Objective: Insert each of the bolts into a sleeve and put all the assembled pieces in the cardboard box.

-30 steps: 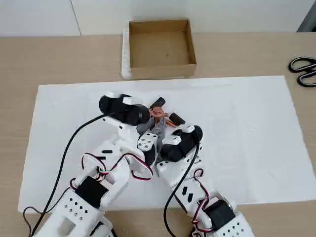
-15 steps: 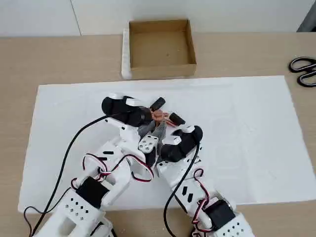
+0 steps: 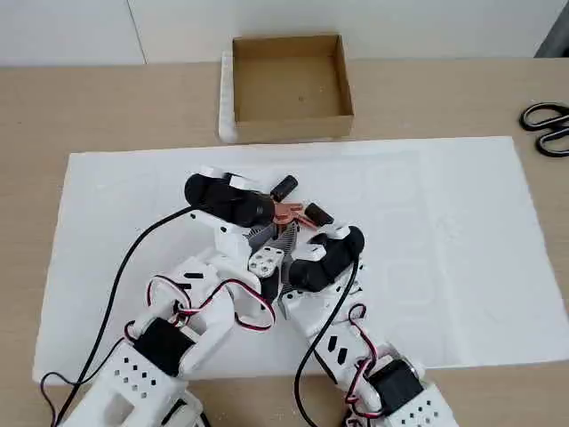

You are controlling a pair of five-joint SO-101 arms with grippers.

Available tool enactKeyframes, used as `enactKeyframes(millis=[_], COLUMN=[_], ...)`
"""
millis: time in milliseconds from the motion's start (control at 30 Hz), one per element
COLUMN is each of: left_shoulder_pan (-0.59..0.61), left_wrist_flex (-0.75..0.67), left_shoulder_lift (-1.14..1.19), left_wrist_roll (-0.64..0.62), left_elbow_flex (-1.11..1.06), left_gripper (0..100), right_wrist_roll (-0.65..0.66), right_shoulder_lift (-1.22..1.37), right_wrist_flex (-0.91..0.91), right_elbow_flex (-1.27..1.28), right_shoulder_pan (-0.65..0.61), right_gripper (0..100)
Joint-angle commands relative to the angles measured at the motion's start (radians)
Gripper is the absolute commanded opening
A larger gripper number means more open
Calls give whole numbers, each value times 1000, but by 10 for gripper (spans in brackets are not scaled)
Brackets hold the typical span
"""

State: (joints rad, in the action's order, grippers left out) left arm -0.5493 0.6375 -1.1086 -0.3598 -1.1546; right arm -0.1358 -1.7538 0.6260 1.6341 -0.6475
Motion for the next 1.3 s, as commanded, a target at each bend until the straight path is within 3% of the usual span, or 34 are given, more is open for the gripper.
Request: enactKeyframes(millis=[0,433,1267], left_shoulder_pan=[-2,-2,0], left_wrist_flex=[6,6,115], left_shoulder_lift=[-15,-8,-8], left_wrist_roll=[31,95,74], left_elbow_flex=[35,35,38], left_gripper=[6,6,6], right_wrist_roll=[-9,-8,-8], right_shoulder_lift=[-8,-8,-8], right_wrist_flex=[-19,-19,-18], right_elbow_flex=[-14,-9,-8], right_shoulder_pan=[-4,-24,-24], right_gripper=[3,3,3])
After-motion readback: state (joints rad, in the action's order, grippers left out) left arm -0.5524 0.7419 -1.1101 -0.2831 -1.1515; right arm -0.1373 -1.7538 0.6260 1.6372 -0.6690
